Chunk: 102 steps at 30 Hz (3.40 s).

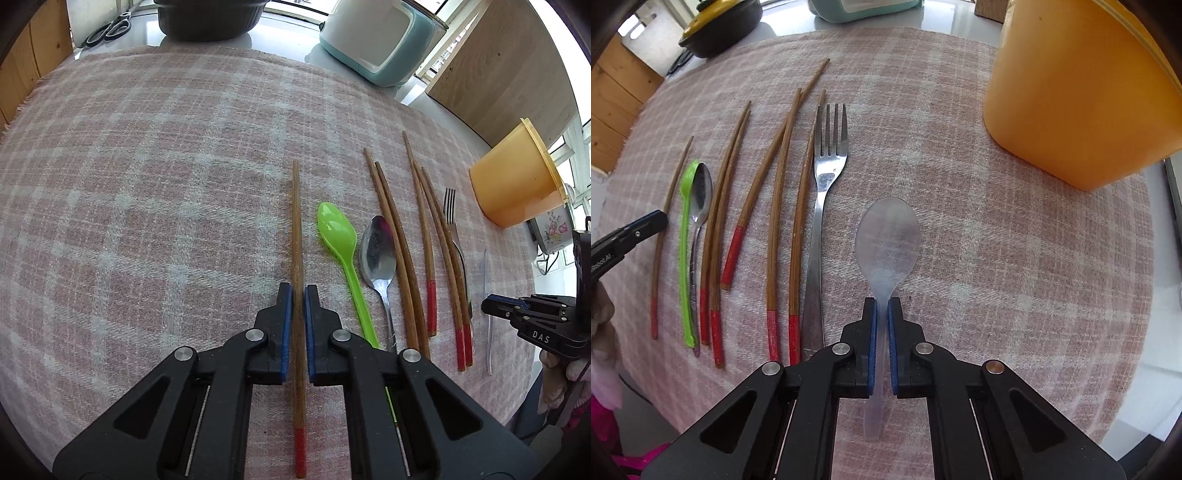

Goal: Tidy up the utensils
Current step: 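Lift the chopstick with the left tool while the right tool carries the clear spoon to the yellow container, then open the left gripper dropping the chopstick into the container while the right gripper releases the clear spoon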

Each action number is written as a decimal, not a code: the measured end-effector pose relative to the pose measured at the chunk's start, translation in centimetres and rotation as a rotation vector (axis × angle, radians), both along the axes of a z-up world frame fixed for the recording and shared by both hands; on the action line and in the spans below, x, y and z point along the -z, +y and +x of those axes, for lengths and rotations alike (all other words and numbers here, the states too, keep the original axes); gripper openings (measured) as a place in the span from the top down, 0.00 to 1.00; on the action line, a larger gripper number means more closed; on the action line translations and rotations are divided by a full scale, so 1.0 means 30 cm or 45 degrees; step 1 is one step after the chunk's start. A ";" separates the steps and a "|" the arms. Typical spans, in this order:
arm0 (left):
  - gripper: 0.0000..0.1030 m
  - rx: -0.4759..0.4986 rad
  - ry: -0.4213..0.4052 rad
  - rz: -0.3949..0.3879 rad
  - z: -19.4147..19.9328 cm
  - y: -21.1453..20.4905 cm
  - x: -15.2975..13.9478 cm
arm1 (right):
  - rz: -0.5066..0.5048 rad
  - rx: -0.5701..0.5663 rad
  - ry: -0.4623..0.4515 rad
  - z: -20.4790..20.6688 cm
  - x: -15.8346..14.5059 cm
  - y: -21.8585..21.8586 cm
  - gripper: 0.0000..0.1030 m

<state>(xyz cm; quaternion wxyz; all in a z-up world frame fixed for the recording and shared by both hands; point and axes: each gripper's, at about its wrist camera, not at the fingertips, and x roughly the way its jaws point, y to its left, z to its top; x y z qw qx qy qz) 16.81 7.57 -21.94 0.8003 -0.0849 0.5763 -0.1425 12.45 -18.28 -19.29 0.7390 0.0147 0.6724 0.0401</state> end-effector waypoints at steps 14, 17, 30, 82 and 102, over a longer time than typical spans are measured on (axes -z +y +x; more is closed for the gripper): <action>0.96 -0.118 -0.150 -0.065 -0.089 -0.025 -0.161 | 0.071 -0.014 -0.216 -0.059 -0.151 -0.112 0.96; 0.96 -0.113 -0.198 -0.058 -0.115 -0.065 -0.209 | 0.084 -0.024 -0.266 -0.076 -0.191 -0.147 0.96; 0.96 -0.011 -0.365 -0.165 -0.158 -0.287 -0.428 | 0.123 -0.004 -0.477 -0.125 -0.409 -0.278 0.96; 0.96 0.137 -0.543 -0.246 0.358 -0.958 -0.563 | 0.030 0.177 -0.703 0.335 -0.499 -0.618 0.96; 0.96 0.165 -0.556 -0.184 0.259 -0.927 -0.561 | -0.023 0.185 -0.685 0.269 -0.503 -0.599 0.91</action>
